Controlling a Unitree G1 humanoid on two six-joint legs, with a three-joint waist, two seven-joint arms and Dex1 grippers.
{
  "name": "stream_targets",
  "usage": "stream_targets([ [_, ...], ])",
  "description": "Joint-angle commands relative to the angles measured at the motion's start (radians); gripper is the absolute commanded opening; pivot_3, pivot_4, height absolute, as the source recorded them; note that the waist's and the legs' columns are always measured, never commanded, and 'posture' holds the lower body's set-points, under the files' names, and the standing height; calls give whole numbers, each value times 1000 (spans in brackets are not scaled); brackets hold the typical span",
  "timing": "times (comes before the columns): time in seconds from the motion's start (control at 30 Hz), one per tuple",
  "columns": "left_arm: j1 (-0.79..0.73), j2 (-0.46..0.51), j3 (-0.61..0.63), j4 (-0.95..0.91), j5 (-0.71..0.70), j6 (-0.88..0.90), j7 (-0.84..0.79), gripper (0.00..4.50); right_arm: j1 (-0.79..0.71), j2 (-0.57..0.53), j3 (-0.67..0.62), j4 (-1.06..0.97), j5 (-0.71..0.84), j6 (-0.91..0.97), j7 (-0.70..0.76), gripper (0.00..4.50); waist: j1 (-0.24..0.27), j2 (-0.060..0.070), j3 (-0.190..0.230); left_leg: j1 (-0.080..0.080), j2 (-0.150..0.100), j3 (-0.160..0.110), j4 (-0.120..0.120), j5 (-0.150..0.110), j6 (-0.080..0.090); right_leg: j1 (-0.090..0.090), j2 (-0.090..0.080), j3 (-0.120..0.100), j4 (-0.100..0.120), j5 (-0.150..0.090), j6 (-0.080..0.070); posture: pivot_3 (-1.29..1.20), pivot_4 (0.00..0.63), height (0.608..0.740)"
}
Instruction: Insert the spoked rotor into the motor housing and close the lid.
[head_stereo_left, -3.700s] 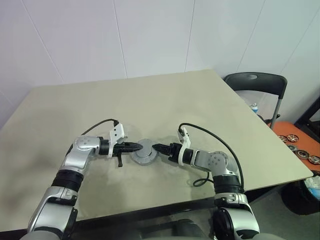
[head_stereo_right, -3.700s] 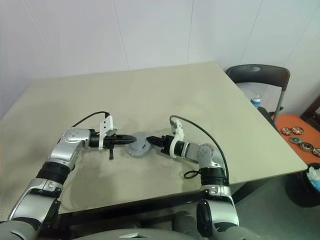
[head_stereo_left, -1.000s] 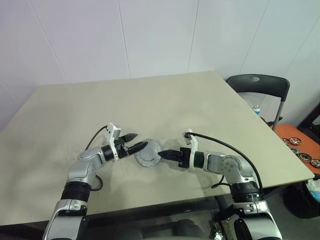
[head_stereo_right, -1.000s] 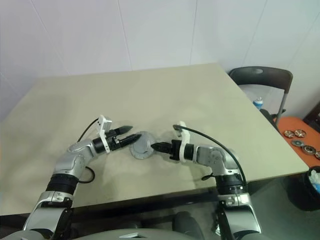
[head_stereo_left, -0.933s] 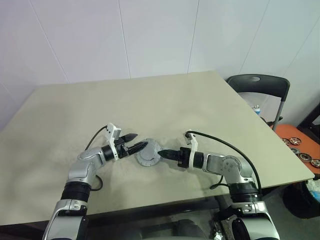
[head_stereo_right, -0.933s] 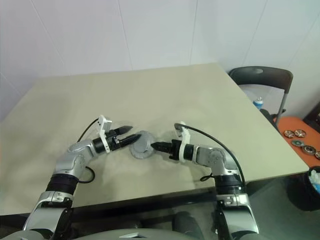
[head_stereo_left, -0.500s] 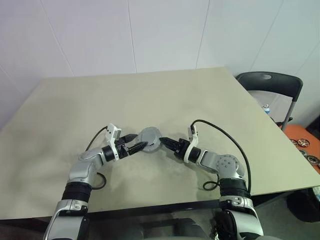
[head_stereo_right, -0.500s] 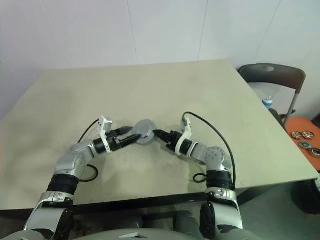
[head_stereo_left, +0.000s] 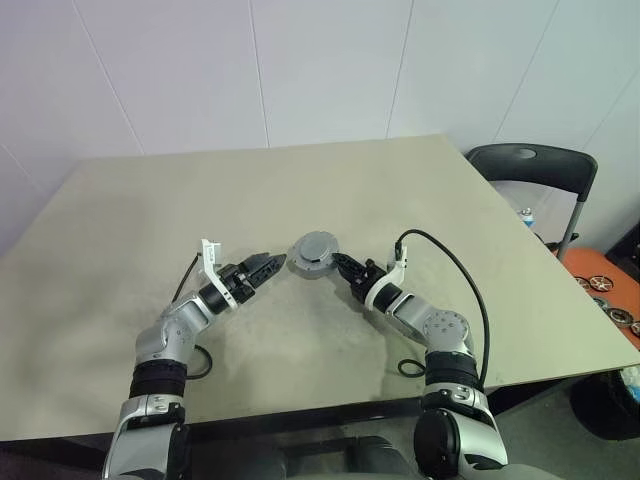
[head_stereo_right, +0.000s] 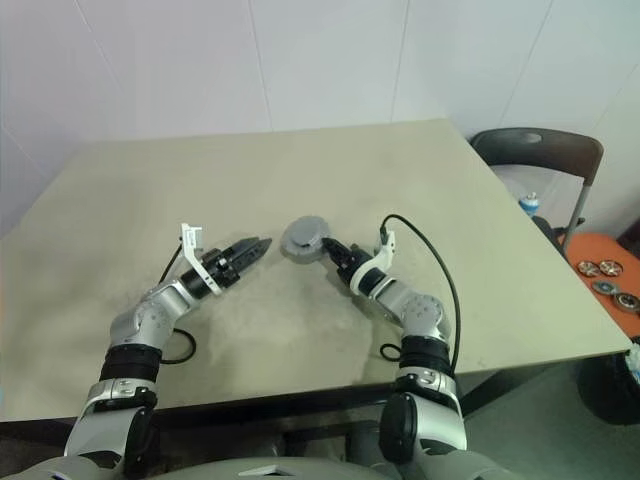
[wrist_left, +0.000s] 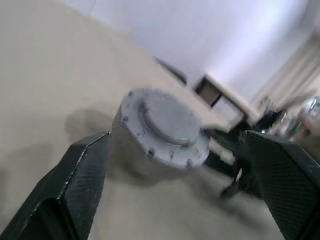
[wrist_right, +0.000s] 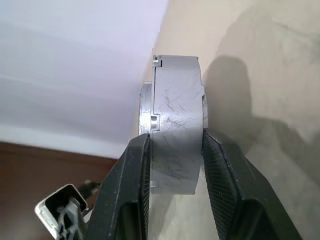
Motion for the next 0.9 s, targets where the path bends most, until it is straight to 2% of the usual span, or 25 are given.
stream_targets([
  [0.03, -37, -36, 83, 17, -116, 108, 62, 4500, -51, 34, 5, -14, 55, -27, 19, 1198, 1, 0, 0, 0, 0, 0, 0, 0, 0, 0, 0, 0, 0, 0, 0, 0, 0, 740],
  [0.3, -11, -150, 132, 21, -206, 256, 162, 4500, -49, 43, 5, -15, 69, -26, 31, 1198, 2, 0, 0, -1, 0, 0, 5, 0, 0, 1, 0, 0, 1, 0, 0, 0, 0, 740],
  [0.77, -77, -191, 191, 109, -227, 243, 209, 4500, -30, 53, 35, -15, 87, -6, 45, 1198, 2, 0, 0, -1, 0, 0, 9, 0, 0, 2, 1, 0, 2, 2, 0, 0, 0, 740],
  [0.9, -146, -215, 178, 270, -171, 167, 190, 4500, -29, 54, 44, -15, 86, -1, 48, 1198, 3, 0, 0, -1, 0, 0, 10, 0, 0, 2, 1, 0, 2, 2, 0, 0, 0, 740],
])
